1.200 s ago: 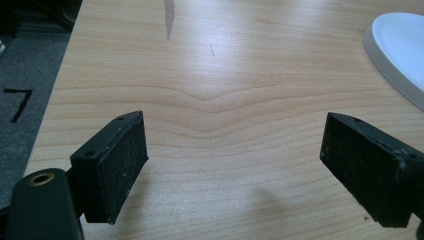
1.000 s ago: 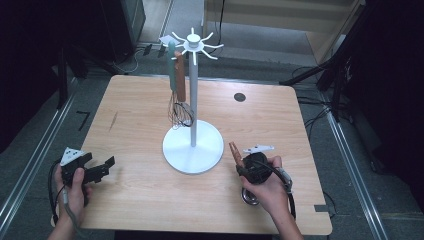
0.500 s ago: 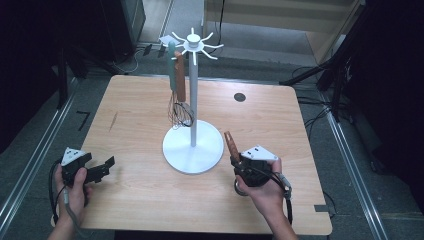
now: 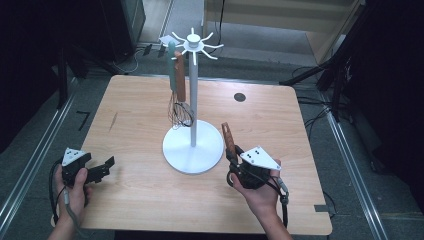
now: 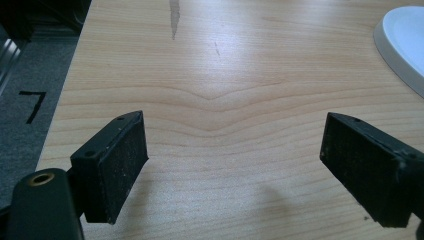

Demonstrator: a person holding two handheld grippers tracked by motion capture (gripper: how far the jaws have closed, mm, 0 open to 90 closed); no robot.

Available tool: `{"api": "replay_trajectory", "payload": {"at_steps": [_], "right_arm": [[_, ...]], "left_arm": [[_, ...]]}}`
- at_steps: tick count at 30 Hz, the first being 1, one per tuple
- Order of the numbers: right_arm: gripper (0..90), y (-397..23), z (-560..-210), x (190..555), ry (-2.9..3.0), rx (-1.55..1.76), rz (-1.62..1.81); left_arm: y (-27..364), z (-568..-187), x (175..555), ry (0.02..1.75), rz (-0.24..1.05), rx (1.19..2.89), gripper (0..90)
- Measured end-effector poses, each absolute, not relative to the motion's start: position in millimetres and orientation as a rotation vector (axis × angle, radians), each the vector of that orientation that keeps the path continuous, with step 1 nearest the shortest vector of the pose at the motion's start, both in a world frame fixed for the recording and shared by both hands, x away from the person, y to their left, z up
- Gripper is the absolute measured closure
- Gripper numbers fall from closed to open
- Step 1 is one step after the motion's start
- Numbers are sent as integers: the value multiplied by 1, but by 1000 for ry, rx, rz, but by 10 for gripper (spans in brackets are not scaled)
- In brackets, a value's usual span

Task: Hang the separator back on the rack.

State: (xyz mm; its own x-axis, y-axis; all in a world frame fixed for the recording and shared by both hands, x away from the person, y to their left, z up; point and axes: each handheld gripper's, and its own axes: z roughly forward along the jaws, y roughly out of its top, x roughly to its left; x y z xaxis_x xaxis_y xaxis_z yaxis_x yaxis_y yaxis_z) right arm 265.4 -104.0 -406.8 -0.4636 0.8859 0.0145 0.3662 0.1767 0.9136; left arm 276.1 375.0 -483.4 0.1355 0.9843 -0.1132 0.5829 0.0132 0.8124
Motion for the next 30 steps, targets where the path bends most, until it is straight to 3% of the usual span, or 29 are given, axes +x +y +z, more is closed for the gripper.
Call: {"api": "replay_trajectory", "payload": {"at_steps": [30], "right_arm": [[699, -74, -341, 262, 1771, 1022, 1454]], "left_arm": [[374, -483, 274, 1532, 697, 1665, 121]]}}
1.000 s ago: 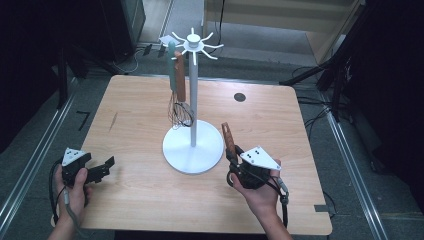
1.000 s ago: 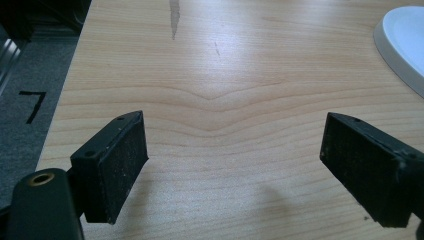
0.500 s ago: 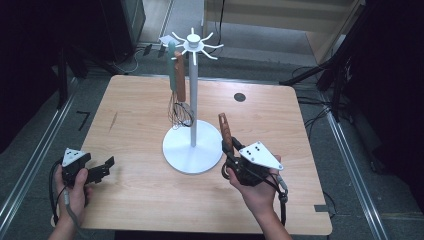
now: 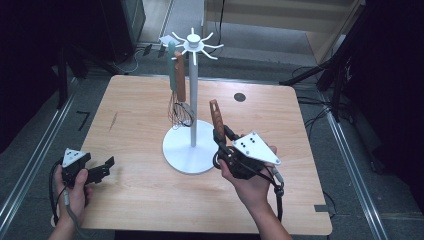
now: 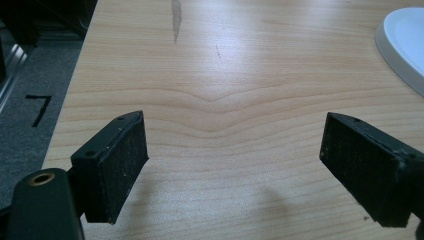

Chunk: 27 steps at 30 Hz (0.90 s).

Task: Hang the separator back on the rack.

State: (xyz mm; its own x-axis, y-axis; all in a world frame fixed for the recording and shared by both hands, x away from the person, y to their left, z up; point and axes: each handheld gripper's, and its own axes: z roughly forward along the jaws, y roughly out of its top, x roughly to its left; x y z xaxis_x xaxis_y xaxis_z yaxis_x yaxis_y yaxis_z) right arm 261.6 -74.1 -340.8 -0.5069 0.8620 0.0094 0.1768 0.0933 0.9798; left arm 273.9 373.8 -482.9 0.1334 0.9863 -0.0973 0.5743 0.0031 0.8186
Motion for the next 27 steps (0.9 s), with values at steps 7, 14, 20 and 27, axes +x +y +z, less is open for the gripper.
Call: {"api": "replay_trajectory", "payload": {"at_steps": [7, 14, 20, 27], "right_arm": [[699, -66, -323, 261, 1747, 980, 1486], [699, -62, -310, 260, 1723, 954, 1503], [699, -60, -301, 259, 1706, 940, 1513], [699, -57, -294, 258, 1692, 924, 1529]], "left_arm": [[373, -483, 274, 1528, 695, 1667, 121], [373, -483, 274, 1530, 696, 1665, 121], [373, -483, 274, 1530, 698, 1665, 121], [373, -483, 274, 1530, 697, 1664, 121]]}}
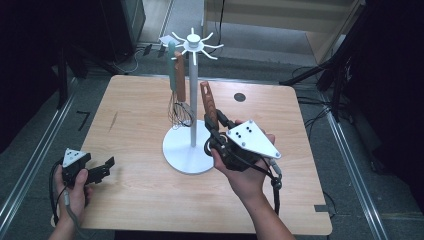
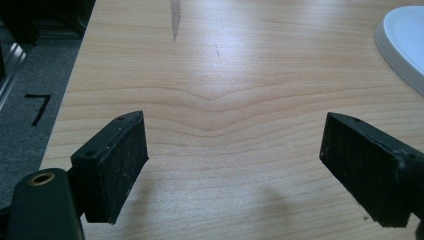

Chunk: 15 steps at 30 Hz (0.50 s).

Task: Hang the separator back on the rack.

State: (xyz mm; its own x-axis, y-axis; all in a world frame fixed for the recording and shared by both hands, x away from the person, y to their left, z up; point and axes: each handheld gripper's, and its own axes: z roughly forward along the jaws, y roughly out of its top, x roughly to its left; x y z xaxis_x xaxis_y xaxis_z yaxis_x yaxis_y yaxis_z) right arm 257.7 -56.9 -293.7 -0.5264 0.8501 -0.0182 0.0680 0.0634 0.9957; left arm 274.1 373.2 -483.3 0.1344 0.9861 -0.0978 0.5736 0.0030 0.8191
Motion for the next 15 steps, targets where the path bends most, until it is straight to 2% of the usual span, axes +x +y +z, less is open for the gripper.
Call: {"api": "replay_trajectory", "payload": {"at_steps": [15], "right_arm": [[699, -50, -277, 256, 1658, 891, 1555]], "left_arm": [[373, -483, 274, 1530, 694, 1667, 121]]}}
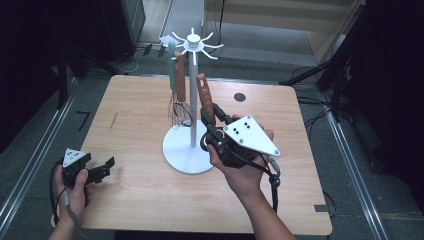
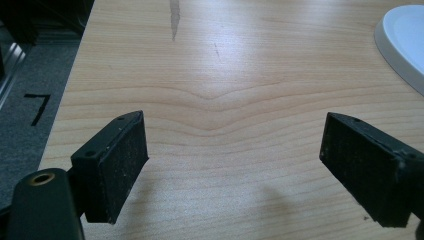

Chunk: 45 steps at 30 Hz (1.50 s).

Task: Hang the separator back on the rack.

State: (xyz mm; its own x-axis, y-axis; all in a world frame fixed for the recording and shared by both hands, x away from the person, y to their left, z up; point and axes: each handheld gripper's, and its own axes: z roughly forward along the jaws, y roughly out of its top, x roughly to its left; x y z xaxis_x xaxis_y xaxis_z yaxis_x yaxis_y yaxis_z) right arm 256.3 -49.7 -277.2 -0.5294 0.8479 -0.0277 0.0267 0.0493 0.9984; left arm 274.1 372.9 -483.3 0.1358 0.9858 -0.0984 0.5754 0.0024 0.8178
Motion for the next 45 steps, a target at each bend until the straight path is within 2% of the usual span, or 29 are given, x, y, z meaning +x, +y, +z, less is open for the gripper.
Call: {"api": "replay_trajectory", "payload": {"at_steps": [22, 40, 44, 45], "right_arm": [[699, -38, -258, 262, 1605, 870, 1543], [697, -32, -259, 273, 1614, 915, 1516], [686, -33, -260, 274, 1620, 895, 1526], [639, -34, -261, 274, 1627, 876, 1535]], "left_arm": [[373, -483, 274, 1531, 696, 1668, 124], [373, -483, 274, 1531, 695, 1669, 127], [373, -483, 274, 1532, 695, 1670, 129], [373, -483, 274, 1530, 695, 1673, 131]]}}
